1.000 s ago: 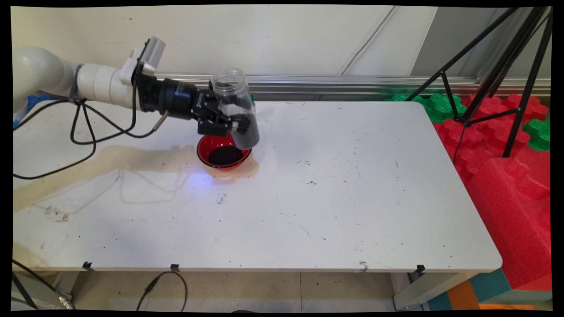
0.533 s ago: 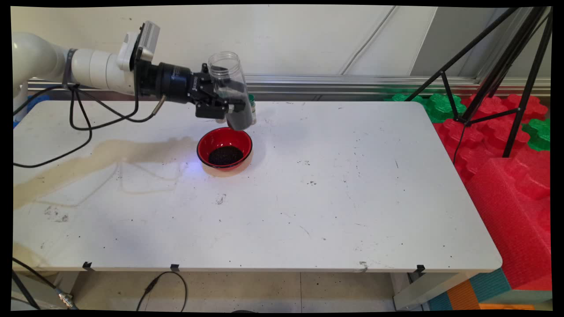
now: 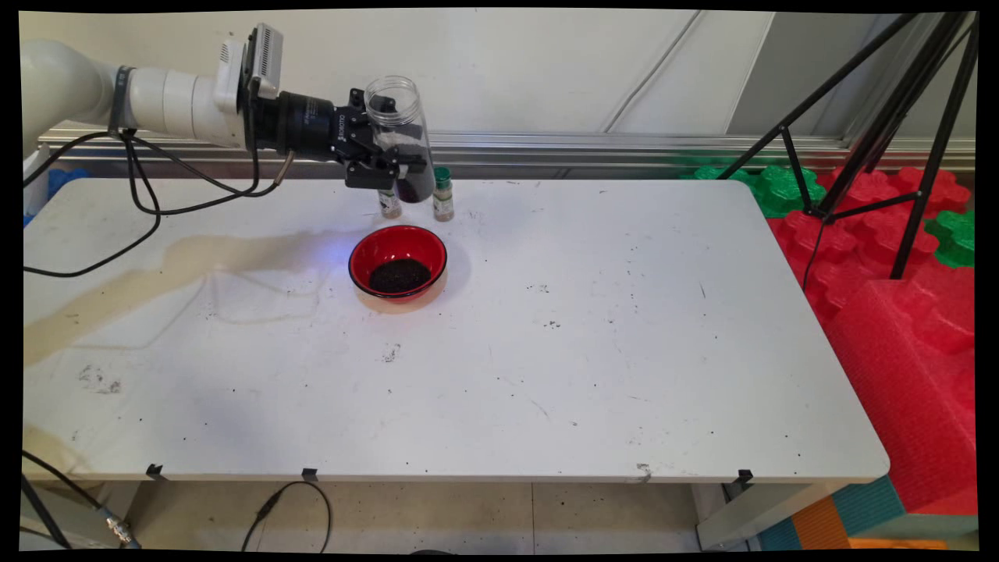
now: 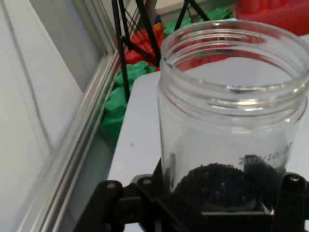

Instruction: Pour the black seasoning powder in the red bowl

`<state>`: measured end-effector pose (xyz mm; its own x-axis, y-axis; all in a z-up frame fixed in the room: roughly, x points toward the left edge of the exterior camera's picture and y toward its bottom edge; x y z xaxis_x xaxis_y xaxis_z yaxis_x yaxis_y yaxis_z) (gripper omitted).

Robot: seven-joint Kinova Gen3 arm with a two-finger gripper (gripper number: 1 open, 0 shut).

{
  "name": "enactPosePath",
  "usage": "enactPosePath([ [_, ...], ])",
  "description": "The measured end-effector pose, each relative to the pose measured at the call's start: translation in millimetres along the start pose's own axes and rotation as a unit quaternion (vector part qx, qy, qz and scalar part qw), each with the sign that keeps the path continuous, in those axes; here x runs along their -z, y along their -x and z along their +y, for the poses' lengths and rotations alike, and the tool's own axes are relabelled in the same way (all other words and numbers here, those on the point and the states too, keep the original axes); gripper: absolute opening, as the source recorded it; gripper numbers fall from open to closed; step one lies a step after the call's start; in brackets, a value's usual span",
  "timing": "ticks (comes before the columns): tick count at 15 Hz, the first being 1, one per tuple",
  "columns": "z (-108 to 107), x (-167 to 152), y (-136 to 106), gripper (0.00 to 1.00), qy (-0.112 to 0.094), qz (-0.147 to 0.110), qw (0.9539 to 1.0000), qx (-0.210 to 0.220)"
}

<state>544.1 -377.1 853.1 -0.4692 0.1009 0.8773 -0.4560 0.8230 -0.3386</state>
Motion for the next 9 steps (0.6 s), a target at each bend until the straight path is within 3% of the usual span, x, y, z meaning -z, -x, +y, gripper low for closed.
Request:
enactPosePath([
  [5, -11.8, -0.4, 11.6, 0.0, -0.013, -0.021, 0.9977, -0.064],
  [9, -17.4, -2.3, 22.9, 0.0, -0.02, -0.038, 0.9914, -0.124],
])
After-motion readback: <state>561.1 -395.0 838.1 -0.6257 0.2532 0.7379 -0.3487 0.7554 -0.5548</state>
